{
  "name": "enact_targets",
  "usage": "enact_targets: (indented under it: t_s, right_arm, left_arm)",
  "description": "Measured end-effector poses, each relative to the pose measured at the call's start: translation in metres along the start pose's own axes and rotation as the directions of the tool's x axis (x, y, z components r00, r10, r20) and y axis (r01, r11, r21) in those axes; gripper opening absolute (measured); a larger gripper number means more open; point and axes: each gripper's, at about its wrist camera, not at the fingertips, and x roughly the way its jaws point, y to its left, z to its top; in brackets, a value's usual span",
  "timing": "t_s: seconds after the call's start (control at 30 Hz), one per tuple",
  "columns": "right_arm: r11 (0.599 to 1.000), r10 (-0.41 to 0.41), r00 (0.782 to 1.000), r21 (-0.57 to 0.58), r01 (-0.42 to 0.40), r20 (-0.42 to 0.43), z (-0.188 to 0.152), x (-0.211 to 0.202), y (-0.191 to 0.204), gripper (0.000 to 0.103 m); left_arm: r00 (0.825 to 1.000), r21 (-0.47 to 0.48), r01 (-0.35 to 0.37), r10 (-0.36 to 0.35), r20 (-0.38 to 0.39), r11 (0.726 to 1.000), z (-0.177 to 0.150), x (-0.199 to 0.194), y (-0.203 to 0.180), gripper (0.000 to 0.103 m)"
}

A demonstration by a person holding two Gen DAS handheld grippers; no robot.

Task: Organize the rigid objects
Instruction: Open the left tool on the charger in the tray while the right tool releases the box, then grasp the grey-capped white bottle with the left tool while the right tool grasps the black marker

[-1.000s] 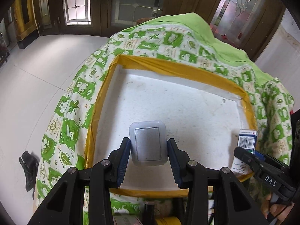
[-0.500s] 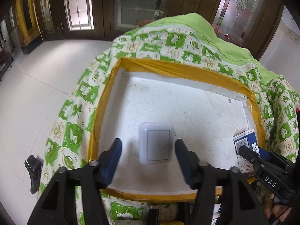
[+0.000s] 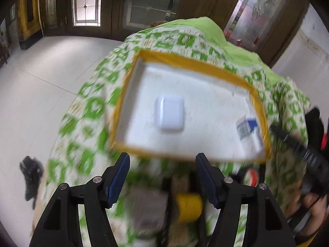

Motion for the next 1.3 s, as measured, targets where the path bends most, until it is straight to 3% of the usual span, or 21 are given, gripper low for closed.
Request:
enact_targets:
  t_s: [0.1, 0.43, 0.57, 0.67, 0.83, 0.9, 0.97, 1.03, 1.3]
  right_arm:
    - [1.000, 0.007, 1.000, 0.013, -0.007, 0.029, -0.009, -0.018, -0.001, 0.073]
    - [0.996, 0.079, 0.997, -0.033, -0.079, -0.023, -0.067, -0.052, 0.015, 0.073]
    - [0.993, 0.096, 0.994, -0.064, -0.099, -0.053, -0.090, -0.061, 0.024, 0.073]
    - [0.991, 0.101, 0.993, -0.081, -0.107, -0.068, -0.101, -0.065, 0.027, 0.073]
    - [0.990, 0.087, 0.994, -0.101, -0.093, -0.069, -0.104, -0.065, 0.030, 0.073]
    - [0.990, 0.085, 0.994, -0.107, -0.093, -0.069, -0.105, -0.065, 0.030, 0.073]
    - [0.990, 0.087, 0.993, -0.107, -0.095, -0.074, -0.105, -0.063, 0.030, 0.073]
    - [0.991, 0.088, 0.993, -0.097, -0.095, -0.080, -0.105, -0.061, 0.028, 0.073]
    - [0.994, 0.095, 0.991, -0.045, -0.100, -0.099, -0.103, -0.057, 0.017, 0.073]
  left_arm:
    - [0.999, 0.014, -0.046, 0.046, 0.006, 0.999, -0.023, -0.012, 0.005, 0.076]
    - [0.997, -0.146, 0.076, -0.075, 0.014, 0.986, -0.082, -0.041, 0.034, 0.079]
    - [0.996, -0.123, 0.087, -0.082, 0.043, 0.989, -0.093, -0.056, 0.030, 0.080]
    - [0.996, -0.102, 0.093, -0.092, 0.014, 0.990, -0.104, -0.058, 0.026, 0.080]
    - [0.999, -0.033, 0.042, -0.042, -0.025, 0.999, -0.108, -0.049, 0.013, 0.079]
    - [0.998, -0.015, 0.023, -0.024, -0.049, 1.000, -0.109, -0.044, 0.011, 0.072]
    - [0.996, 0.004, 0.006, -0.005, -0.088, 1.000, -0.110, -0.035, 0.009, 0.057]
    - [0.994, 0.015, -0.012, 0.014, -0.106, 1.000, -0.111, -0.032, 0.007, 0.052]
    - [0.984, 0.023, -0.054, 0.057, -0.170, 0.998, -0.111, -0.017, 0.006, 0.049]
